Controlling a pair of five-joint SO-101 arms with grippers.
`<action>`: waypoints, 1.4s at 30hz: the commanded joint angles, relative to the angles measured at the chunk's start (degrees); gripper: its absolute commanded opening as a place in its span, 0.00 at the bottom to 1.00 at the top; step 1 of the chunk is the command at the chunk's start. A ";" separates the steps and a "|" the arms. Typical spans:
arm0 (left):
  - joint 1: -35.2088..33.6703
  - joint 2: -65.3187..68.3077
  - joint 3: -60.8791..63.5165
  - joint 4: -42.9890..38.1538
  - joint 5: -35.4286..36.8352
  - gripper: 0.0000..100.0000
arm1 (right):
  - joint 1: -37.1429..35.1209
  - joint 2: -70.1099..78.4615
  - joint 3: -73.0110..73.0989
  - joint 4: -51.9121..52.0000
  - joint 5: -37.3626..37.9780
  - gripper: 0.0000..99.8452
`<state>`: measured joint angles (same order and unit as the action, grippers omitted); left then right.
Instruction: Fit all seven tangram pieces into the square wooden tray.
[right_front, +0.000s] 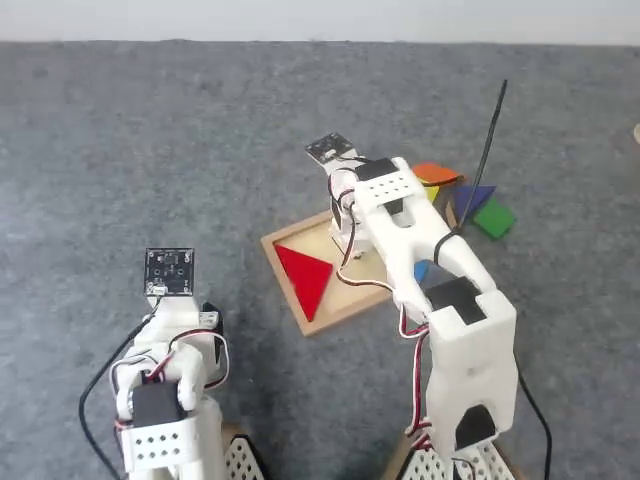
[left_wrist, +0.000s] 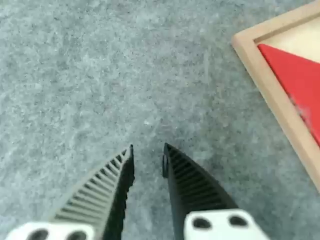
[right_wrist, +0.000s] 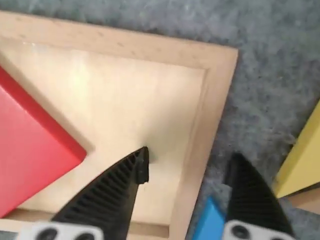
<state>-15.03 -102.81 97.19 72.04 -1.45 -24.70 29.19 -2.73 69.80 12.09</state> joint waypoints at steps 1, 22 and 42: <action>-0.26 -1.14 -0.75 0.18 -0.09 0.09 | 1.63 0.13 0.62 2.68 0.35 0.08; -0.26 -1.14 -0.75 0.18 -0.09 0.09 | 8.31 -17.36 20.57 0.75 -7.12 0.03; -0.26 -1.14 -0.75 0.18 -0.09 0.09 | 10.59 -37.41 27.08 0.22 -1.49 0.29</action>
<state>-15.03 -102.81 97.19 72.04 -1.45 -16.00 -2.11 24.97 68.84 9.10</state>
